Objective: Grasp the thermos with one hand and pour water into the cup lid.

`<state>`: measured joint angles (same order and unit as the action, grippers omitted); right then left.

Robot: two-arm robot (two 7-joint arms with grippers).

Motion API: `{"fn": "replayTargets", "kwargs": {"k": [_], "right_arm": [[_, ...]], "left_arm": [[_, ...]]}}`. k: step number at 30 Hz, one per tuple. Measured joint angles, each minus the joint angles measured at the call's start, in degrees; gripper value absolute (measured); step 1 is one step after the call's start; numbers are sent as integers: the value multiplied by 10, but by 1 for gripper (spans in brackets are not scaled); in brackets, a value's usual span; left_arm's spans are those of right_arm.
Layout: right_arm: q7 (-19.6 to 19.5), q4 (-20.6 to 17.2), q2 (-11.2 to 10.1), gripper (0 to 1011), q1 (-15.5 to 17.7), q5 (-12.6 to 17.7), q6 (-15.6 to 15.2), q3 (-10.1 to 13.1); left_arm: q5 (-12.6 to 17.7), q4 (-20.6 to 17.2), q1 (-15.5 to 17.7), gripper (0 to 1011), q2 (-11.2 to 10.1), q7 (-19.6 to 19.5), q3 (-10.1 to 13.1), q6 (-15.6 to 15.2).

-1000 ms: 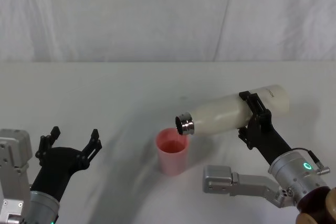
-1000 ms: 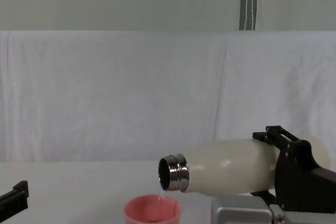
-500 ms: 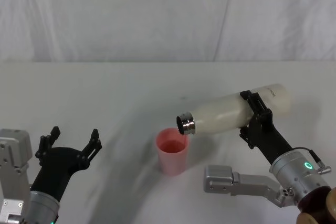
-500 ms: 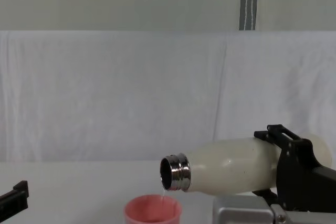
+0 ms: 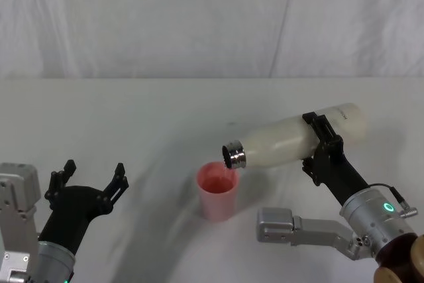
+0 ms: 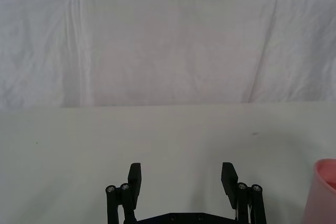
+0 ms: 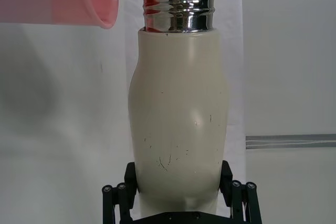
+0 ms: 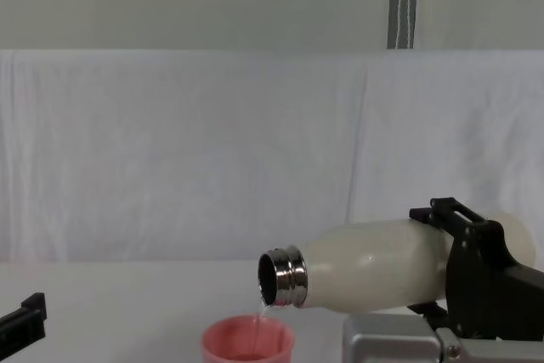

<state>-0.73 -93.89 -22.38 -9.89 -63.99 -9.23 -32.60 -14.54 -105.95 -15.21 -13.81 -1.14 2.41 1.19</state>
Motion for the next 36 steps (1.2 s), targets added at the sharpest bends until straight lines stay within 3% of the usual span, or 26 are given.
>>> {"fn": "replayTargets", "kwargs": {"k": [36], "right_arm": [[3,-1,-1,949,-2,-2,0,-3]], "left_arm": [[0,0,0,1001,0,0,0,0]]}}
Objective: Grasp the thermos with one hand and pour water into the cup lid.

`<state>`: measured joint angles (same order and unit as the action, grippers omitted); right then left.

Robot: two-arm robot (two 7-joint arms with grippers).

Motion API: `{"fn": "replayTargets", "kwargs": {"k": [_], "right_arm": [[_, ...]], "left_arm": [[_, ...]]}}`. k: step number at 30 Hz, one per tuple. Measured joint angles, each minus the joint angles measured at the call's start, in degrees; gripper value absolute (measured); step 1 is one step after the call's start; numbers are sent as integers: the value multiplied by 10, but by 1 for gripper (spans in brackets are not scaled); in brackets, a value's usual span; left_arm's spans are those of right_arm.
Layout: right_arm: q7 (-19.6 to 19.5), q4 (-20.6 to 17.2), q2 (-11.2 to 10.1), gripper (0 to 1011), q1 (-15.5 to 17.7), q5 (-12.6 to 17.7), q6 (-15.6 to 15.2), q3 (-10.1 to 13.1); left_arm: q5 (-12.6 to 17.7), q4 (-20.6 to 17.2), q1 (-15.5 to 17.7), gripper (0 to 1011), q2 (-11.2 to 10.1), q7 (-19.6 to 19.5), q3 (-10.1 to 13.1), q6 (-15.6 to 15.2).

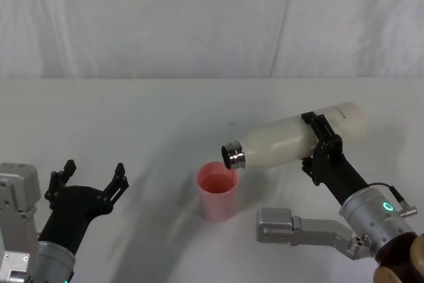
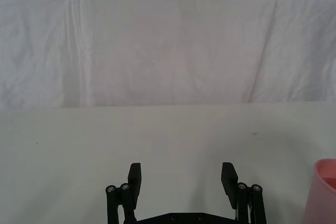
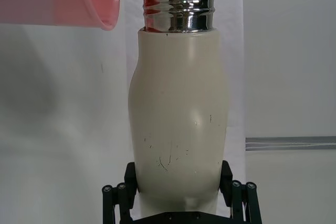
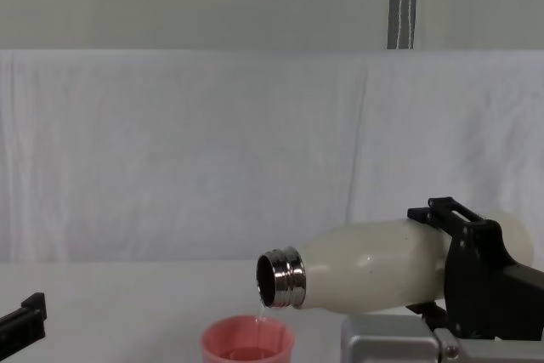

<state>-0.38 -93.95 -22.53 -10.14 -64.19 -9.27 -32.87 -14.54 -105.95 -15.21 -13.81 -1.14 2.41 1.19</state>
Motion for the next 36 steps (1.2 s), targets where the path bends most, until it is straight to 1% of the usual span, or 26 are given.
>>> {"fn": "replayTargets", "kwargs": {"k": [21,25,27,34,36], "right_arm": [[2,2,1,949,0,2,0,-1],[6,2,3,949,1,13,3,2],[11,1,6,949,4,26,7,5],[16,-2,9,949,8,40,12,8],[18,-4,11,949,11,49,14,11]], "left_arm": [[0,0,0,1001,0,0,0,0],[0,0,0,1001,0,0,0,0],[0,0,0,1001,0,0,0,0],[0,0,0,1001,0,0,0,0],[0,0,0,1001,0,0,0,0]]}}
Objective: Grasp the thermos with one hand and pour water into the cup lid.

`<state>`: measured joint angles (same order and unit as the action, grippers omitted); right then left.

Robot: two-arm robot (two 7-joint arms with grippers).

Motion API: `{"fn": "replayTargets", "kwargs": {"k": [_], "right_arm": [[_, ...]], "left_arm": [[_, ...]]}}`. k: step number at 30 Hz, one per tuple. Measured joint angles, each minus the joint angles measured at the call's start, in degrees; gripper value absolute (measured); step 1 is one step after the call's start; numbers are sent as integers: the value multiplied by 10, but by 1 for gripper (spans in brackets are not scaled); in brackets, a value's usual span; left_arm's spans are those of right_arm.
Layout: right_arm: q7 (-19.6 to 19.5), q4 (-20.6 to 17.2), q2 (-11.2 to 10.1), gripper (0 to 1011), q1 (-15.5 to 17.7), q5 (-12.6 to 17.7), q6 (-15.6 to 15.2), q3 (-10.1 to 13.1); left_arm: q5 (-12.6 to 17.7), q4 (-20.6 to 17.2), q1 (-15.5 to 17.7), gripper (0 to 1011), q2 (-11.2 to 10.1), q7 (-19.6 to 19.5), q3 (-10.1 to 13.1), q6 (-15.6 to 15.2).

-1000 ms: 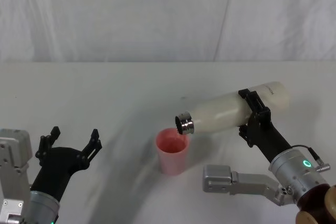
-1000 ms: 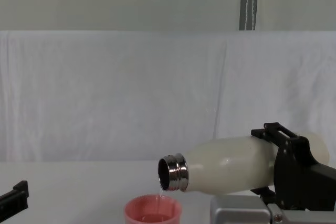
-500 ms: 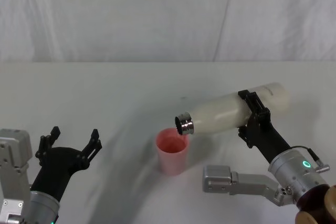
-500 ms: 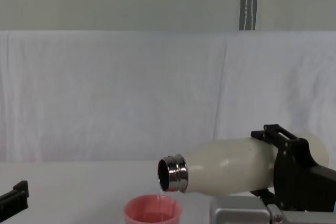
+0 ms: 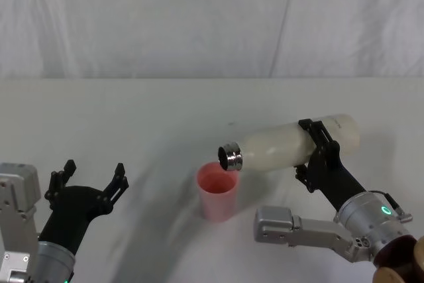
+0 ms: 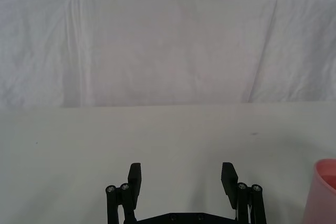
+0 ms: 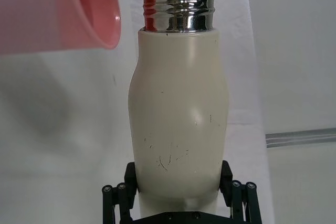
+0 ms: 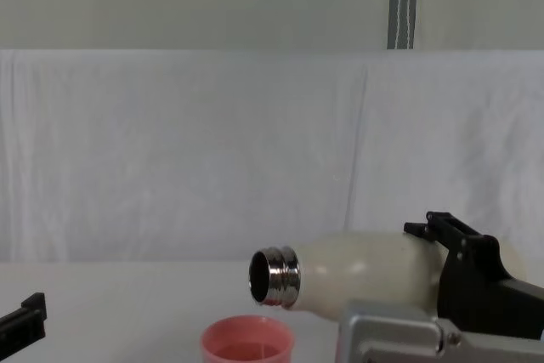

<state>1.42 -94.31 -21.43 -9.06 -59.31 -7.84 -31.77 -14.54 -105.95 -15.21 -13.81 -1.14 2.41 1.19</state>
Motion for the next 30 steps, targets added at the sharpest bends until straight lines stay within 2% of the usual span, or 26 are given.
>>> {"fn": "replayTargets", "kwargs": {"k": [7,8,9,11,17,18,21,22,26,29,30], "right_arm": [[12,-12,12,949,14,56,13,22],[15,-15,16,949,17,72,16,30],[15,-15,16,949,17,72,16,30],[21,-22,23,949,26,108,24,46],[38,-35,37,949,40,179,39,77],[45,-38,43,949,46,204,44,88],[55,-43,49,949,52,240,49,101],[62,-46,53,949,56,263,53,110],[80,-51,62,949,65,317,59,129],[94,-54,70,949,72,368,64,146],[94,-54,70,949,72,368,64,146]], "left_arm": [[0,0,0,1001,0,0,0,0],[0,0,0,1001,0,0,0,0],[0,0,0,1001,0,0,0,0],[0,0,0,1001,0,0,0,0],[0,0,0,1001,0,0,0,0],[0,0,0,1001,0,0,0,0],[0,0,0,1001,0,0,0,0],[0,0,0,1001,0,0,0,0],[0,0,0,1001,0,0,0,0],[0,0,0,1001,0,0,0,0],[0,0,0,1001,0,0,0,0]]}}
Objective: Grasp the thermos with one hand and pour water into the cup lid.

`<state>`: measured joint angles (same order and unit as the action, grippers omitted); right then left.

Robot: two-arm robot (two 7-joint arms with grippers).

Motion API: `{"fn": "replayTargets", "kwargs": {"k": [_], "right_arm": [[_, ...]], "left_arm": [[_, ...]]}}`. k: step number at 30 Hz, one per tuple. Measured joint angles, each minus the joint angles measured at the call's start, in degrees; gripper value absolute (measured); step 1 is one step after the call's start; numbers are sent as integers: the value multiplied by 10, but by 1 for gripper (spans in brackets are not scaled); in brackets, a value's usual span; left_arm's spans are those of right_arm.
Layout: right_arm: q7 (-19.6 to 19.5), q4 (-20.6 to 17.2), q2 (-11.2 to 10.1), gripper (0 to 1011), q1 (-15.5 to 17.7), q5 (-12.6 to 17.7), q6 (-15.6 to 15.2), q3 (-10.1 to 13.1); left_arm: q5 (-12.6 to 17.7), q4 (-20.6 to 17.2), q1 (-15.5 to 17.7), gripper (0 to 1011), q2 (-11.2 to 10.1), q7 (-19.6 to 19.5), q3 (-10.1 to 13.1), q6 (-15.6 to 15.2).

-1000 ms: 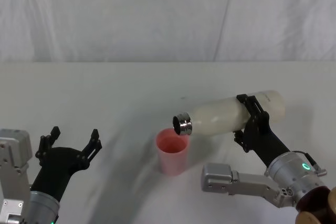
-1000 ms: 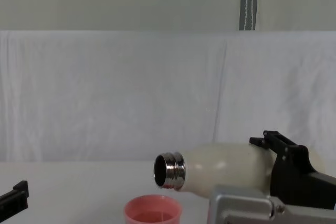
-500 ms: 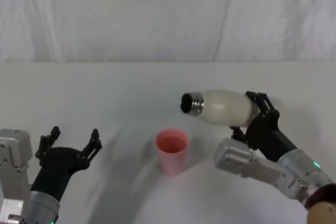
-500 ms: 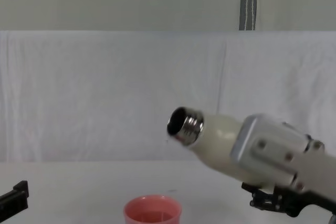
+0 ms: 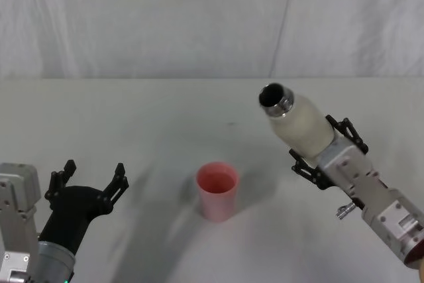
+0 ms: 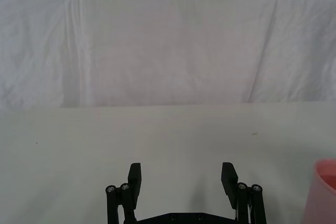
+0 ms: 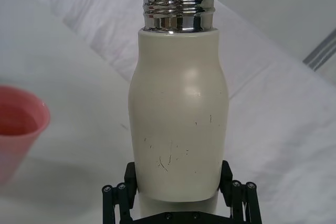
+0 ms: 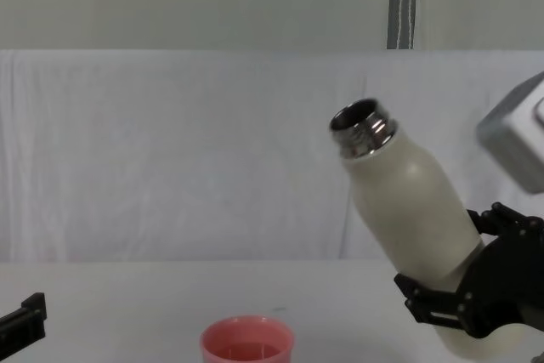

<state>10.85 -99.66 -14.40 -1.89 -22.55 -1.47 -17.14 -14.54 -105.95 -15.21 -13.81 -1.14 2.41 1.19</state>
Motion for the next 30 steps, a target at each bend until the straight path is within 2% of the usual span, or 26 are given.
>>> {"fn": "replayTargets", "kwargs": {"k": [3,11,30], "right_arm": [[14,0,9,949,5,51,2,15],[27,9,31,949,11,144,0,41],[22,51,54,949,1,245,-2,54]], "left_arm": [[0,0,0,1001,0,0,0,0],[0,0,0,1001,0,0,0,0],[0,0,0,1001,0,0,0,0]]}}
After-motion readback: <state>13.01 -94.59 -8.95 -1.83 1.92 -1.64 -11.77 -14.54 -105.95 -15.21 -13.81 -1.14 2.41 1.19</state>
